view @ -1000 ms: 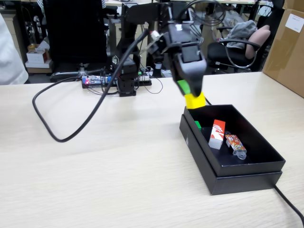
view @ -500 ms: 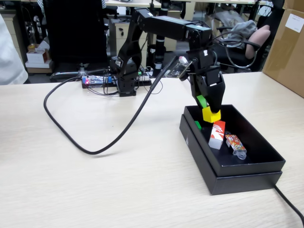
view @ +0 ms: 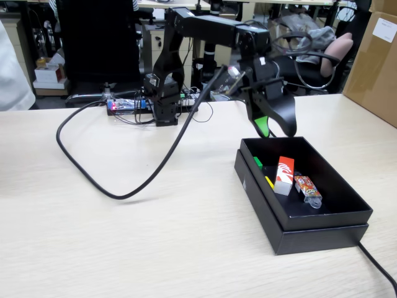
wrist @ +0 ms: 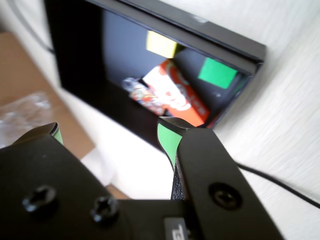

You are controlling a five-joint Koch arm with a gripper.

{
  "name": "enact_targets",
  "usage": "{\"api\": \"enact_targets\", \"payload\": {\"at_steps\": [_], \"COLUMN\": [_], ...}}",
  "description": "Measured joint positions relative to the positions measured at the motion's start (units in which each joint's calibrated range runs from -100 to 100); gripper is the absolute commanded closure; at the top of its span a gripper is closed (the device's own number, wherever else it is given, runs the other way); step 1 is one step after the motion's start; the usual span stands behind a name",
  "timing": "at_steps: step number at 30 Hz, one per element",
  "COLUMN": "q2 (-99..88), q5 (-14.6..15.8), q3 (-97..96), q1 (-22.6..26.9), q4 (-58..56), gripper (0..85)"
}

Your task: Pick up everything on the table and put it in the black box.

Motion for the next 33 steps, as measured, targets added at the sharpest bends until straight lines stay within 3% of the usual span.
{"api": "enact_targets", "payload": {"at_steps": [6, 18, 25, 33], "q2": [-16.09, -39.90, -47.75, -49.40], "q5": [-1.07, -11.18, -13.97, -12.65], "q3": [-6.30, -53.15, -72.42, -85.84], "q1": [-5.27, -16.90, -18.32, -15.43], "q4": [0.00, 19.82, 30.43, 45.07], "gripper": [43.8, 38.8, 38.7, 38.4]}}
